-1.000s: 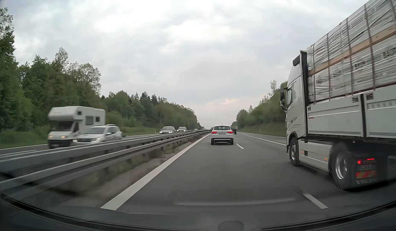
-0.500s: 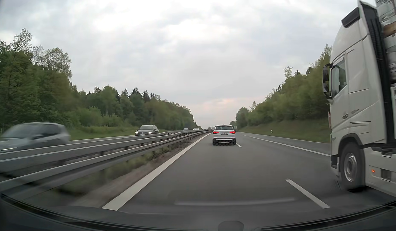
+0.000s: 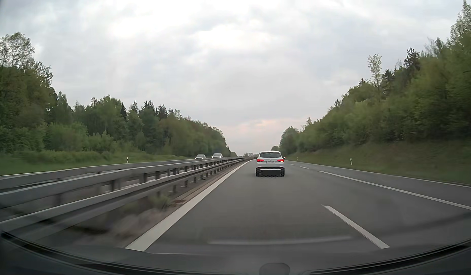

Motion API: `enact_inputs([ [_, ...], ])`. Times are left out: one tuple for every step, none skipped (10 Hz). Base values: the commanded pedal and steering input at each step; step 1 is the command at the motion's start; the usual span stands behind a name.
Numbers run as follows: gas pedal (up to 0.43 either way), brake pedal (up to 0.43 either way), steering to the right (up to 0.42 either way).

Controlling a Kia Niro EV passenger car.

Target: Follow the waypoints while adhering to traffic rules and regulations

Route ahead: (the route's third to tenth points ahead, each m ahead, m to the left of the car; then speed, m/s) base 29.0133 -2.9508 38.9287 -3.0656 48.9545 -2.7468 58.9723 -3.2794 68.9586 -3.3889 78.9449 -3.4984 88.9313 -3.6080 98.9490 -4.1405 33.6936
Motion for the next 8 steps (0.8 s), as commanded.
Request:
enact_inputs([
  [0.831,0.000,0.002],
  [0.843,0.000,0.003],
  [0.843,0.000,0.002],
  [0.843,0.000,0.002],
  [0.843,0.000,0.003],
  [0.843,0.000,0.002],
  [0.843,0.000,0.003],
  [0.843,0.000,0.002],
])
